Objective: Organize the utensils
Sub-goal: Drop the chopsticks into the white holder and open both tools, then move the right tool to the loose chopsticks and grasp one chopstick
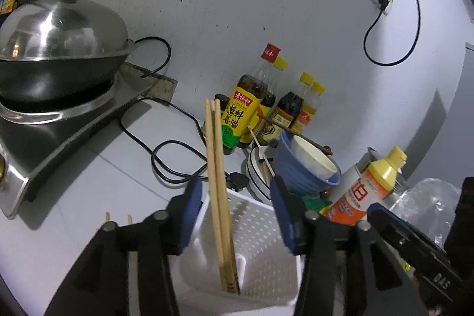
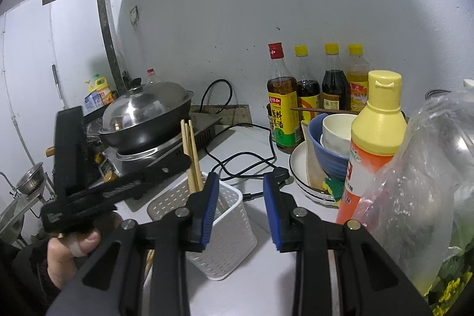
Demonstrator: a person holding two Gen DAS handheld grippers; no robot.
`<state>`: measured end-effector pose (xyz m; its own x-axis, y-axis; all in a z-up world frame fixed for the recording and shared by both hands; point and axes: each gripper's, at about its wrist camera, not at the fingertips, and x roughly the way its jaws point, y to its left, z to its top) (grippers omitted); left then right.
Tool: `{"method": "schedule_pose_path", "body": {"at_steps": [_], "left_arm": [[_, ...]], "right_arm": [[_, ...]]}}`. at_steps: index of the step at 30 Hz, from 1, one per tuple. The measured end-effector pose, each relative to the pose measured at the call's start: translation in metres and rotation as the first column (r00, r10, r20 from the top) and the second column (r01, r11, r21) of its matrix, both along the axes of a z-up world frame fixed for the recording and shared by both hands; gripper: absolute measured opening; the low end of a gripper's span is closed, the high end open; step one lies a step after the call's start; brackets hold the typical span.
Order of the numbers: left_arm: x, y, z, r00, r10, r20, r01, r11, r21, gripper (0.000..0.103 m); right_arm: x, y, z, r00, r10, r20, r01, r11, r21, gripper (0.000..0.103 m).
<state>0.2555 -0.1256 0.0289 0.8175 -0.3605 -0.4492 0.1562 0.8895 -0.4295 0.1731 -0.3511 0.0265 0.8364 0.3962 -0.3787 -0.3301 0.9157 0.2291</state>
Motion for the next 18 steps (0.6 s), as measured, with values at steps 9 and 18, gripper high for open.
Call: {"method": "schedule_pose_path", "body": {"at_steps": [9,18], "left_arm": [[-0.034,0.041,0.005,0.999,-0.023,0.024,0.023,1.000,0.021,0.059],[-0.062,0.075,-0.001,0.999,-0.029,0.014,0.029,0.998,0.053,0.059]], "right_arm": [[-0.018,0.018,0.001,1.000,0.010,-0.018,-0.010,1.000,-0.025,0.029],[-0.040,0.043,0.003,0.997,0.074,-0.035,-0.076,0.996,-0.045,0.041]]}}
